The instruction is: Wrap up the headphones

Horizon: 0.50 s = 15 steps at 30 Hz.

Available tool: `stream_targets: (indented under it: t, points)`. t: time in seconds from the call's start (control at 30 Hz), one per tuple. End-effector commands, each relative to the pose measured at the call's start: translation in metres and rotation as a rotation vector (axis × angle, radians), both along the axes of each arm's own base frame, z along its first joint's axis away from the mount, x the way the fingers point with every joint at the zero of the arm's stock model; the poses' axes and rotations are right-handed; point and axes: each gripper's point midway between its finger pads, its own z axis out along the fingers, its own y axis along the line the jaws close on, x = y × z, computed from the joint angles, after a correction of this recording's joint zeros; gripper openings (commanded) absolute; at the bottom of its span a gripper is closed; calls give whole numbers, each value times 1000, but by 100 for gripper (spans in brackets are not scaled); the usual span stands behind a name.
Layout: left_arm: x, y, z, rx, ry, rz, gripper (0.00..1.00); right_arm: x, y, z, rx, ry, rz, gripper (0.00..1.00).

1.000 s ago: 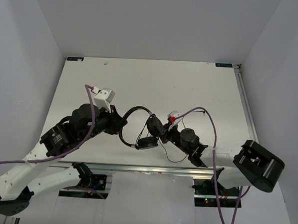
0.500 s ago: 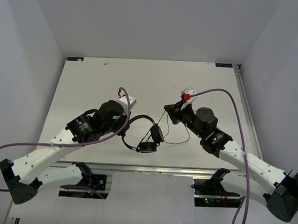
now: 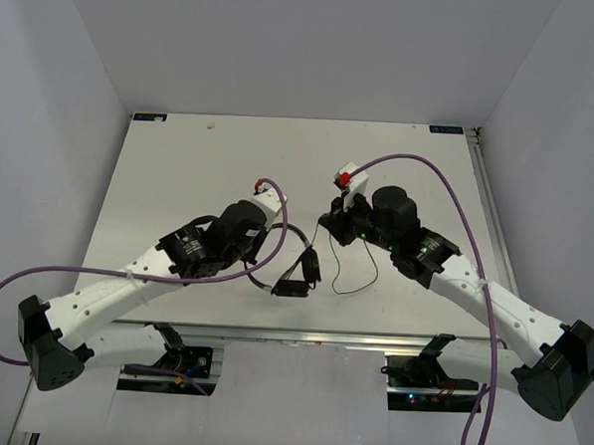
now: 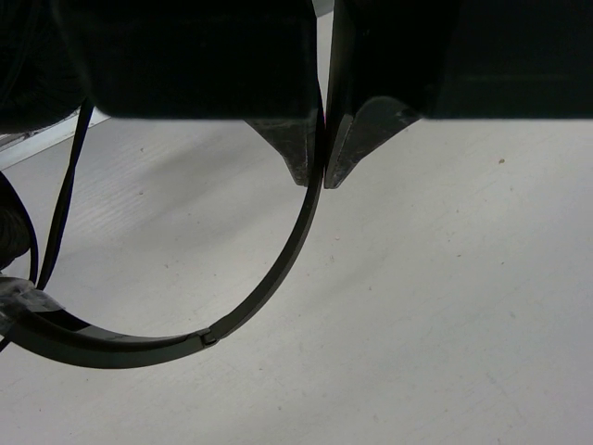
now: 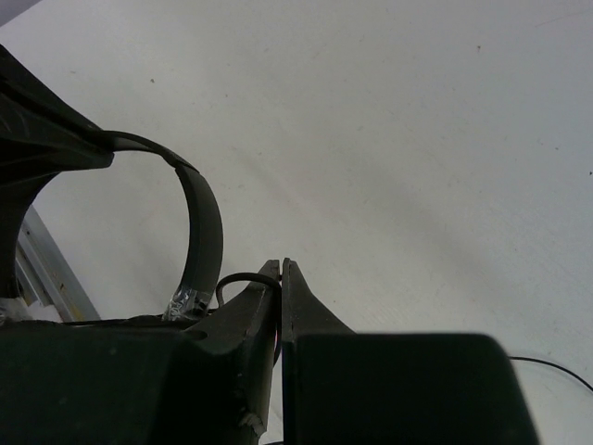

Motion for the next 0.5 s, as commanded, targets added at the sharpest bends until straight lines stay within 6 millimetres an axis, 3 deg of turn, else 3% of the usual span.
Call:
stream_targets:
  t: [0.0,0.13,0.27,0.47]
  points:
    - [2,-7,8,-20,-36,-31,0,10,1,10,-1,-25,-20,8]
    - [11,6,-1,58,-55,44,0,8,8,16,15,-16,12,8]
    - [22,26,-12,164,-62,190,0,-6,19,23,57,15,98,8]
    - [33,32,-15,221,-70,308,0,-29,33,18,99,73,225,8]
